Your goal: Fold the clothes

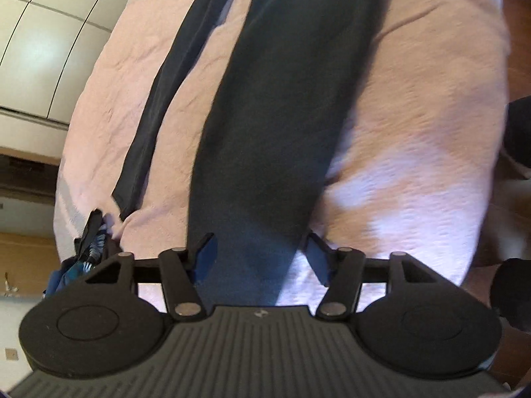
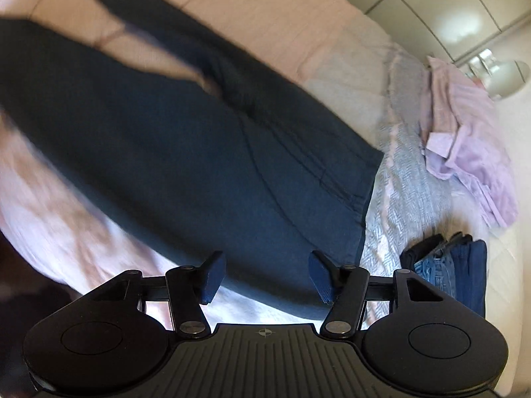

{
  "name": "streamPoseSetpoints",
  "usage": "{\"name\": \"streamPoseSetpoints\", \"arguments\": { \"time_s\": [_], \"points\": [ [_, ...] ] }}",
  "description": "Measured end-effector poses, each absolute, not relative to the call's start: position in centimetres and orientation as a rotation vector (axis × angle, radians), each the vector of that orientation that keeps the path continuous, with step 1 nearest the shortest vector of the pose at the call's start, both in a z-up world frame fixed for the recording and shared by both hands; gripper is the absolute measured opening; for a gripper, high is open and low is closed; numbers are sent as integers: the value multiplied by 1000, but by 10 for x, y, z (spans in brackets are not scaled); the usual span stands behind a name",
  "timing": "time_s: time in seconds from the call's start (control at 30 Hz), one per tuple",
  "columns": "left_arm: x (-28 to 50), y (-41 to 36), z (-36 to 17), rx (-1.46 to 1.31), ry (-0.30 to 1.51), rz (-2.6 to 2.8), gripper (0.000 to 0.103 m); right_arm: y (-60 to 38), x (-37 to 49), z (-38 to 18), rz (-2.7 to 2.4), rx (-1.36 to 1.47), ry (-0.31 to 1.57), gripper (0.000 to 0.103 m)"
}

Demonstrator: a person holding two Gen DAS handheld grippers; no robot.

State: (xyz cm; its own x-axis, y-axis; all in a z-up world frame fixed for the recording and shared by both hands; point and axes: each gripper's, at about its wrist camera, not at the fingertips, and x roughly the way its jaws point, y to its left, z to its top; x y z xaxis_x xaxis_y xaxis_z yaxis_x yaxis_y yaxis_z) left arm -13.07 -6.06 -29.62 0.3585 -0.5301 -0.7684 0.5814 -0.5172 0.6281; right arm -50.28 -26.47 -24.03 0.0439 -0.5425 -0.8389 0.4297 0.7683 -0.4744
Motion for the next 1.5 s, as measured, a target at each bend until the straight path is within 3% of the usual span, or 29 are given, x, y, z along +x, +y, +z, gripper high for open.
{"name": "streamPoseSetpoints", "arguments": {
  "time_s": [0.2,0.33,0.57,0.6,0.63,0.7,0.8,1.17,1.5],
  "points": [
    [-108,-78,-301,1647,109,-1299,46,-291,-545,-280,-678,-158,1426,59],
    [-116,-87,-308,1684,159,-1294,25,-307,-563,-307,-595,-264,1509,59],
    [-123,-96,-321,1715,204,-1260,10,-329,-597,-355,-439,-463,1607,59],
    [-123,-97,-321,1716,215,-1255,6,-332,-598,-356,-431,-476,1593,55],
    [-123,-99,-321,1716,225,-1251,5,-334,-600,-357,-424,-490,1579,38],
    [-121,-102,-316,1709,258,-1238,4,-337,-602,-358,-404,-518,1554,13],
    [-117,-107,-296,1684,304,-1219,4,-343,-604,-348,-387,-512,1531,4],
    [-77,-152,-173,1527,275,-1242,4,-404,-578,-220,-493,-564,1331,3],
    [-4,-229,-116,1432,394,-1391,4,-484,-482,-176,-602,-604,1315,3]
  ]
}}
